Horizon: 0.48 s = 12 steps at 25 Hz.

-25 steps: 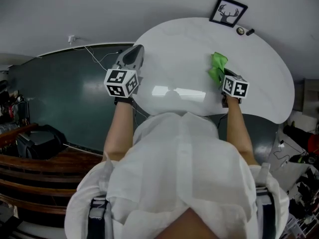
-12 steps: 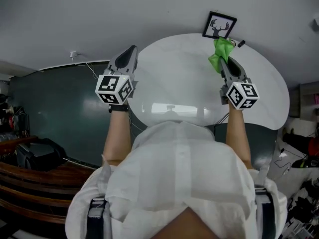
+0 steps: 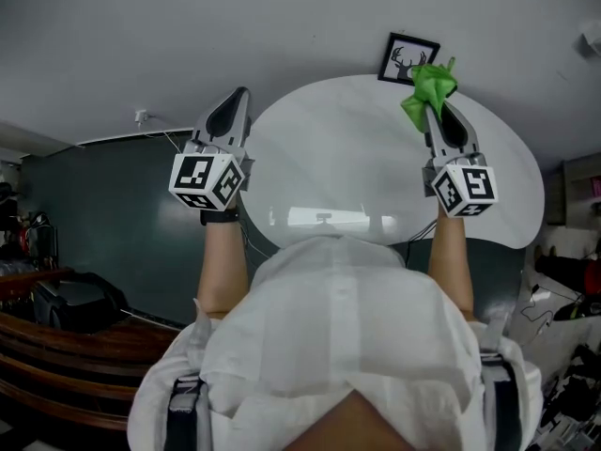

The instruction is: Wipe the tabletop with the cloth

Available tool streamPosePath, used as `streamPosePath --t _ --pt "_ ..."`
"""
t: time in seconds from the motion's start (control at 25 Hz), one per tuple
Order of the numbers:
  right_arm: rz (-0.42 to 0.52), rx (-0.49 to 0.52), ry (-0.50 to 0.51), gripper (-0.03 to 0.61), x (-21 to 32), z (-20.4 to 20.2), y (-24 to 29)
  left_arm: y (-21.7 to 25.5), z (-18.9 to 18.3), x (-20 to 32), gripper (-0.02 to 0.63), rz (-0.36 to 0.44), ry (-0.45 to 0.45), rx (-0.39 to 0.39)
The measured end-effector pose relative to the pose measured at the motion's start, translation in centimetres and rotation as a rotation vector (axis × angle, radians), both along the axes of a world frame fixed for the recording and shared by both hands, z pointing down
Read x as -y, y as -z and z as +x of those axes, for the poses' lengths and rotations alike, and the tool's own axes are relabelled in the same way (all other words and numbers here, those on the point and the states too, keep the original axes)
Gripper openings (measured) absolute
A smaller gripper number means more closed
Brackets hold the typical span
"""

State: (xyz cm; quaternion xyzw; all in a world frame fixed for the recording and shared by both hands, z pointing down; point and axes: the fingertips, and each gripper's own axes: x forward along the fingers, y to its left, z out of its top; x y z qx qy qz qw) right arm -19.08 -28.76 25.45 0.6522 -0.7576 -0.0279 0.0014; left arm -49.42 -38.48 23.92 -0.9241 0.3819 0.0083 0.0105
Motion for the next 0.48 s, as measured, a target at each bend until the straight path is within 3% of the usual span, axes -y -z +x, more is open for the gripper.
streamPosePath --t 0.48 --pt "-0.008 -0.010 -0.006 0.084 -0.15 -0.16 0.00 -0.54 0.10 -0.17 0.020 -0.013 -0.005 -0.001"
